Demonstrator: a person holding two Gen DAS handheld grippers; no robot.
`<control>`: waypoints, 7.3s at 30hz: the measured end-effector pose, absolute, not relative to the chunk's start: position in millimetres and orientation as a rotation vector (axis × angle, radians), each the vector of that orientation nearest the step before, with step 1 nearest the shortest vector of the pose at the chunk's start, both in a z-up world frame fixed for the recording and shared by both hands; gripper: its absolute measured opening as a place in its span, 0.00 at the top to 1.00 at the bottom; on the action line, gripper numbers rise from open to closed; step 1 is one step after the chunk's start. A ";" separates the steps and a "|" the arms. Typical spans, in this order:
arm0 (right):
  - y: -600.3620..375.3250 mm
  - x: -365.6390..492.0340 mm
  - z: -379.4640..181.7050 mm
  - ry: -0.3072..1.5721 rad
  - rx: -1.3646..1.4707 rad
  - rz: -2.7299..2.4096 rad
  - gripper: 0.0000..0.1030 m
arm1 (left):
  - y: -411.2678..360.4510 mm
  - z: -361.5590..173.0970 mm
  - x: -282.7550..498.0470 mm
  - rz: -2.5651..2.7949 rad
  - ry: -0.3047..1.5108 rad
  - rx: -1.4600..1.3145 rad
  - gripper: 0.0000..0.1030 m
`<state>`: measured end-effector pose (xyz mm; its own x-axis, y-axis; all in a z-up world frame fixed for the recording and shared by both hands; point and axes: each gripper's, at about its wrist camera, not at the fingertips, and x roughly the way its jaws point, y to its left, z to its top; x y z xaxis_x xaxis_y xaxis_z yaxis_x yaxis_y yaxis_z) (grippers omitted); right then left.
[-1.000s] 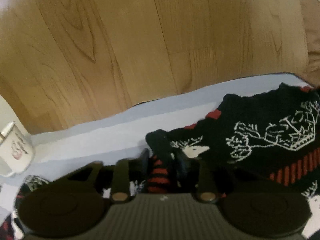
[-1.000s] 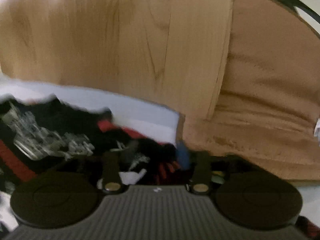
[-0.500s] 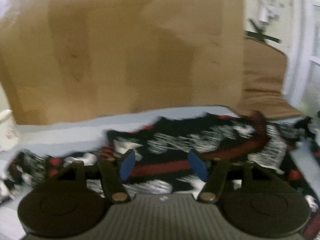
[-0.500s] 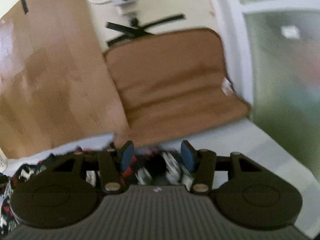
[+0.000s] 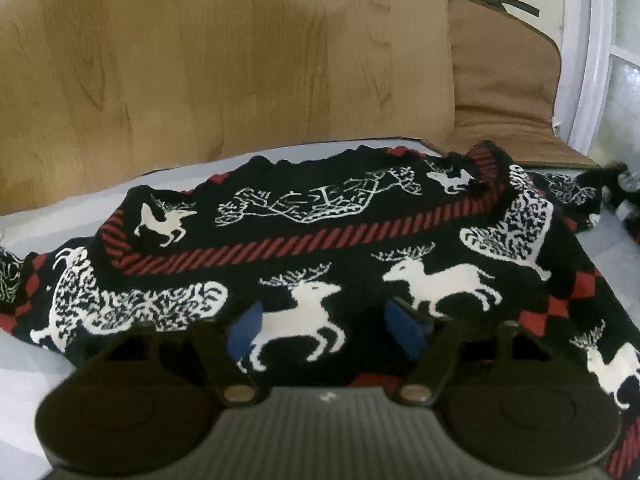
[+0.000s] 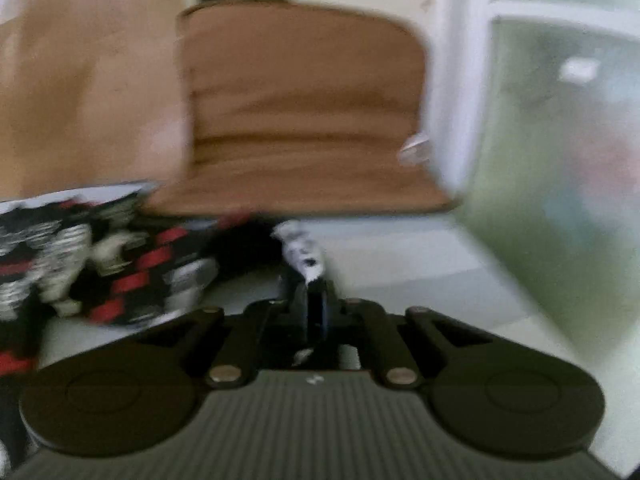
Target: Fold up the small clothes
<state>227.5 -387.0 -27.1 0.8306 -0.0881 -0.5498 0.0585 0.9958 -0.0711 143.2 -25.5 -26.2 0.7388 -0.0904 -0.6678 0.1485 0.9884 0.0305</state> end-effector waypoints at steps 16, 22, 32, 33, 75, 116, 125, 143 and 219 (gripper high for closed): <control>-459.1 172.0 -13.8 0.486 0.192 -0.205 0.51 | -23.9 -24.7 144.1 -0.130 0.726 0.103 0.20; -476.4 141.4 -13.8 0.462 0.603 -0.088 0.50 | -24.2 -23.6 142.2 -0.142 0.722 0.099 0.20; -494.4 181.9 -32.5 0.502 0.927 -0.126 0.50 | -25.2 -23.2 141.4 -0.138 0.718 0.094 0.19; -496.0 189.1 -36.7 0.501 0.949 -0.123 0.50 | -25.1 -23.3 141.4 -0.138 0.718 0.093 0.19; -125.7 219.3 -25.0 0.836 0.543 0.734 0.47 | 109.1 14.4 140.9 -0.029 0.530 -0.436 0.17; -217.4 208.2 0.4 0.666 0.451 0.234 0.80 | 67.5 11.1 155.7 -0.148 0.599 -0.343 0.16; -222.2 187.3 18.5 0.534 0.528 0.312 0.62 | 12.6 -1.0 224.5 -0.236 0.800 -0.270 0.59; -215.7 190.1 -13.7 0.599 0.520 0.325 0.73 | 49.2 32.2 122.7 -0.100 0.523 -0.139 0.47; -244.8 208.6 36.5 0.428 0.643 0.348 0.91 | 112.6 51.7 173.6 -0.048 0.571 -0.263 0.28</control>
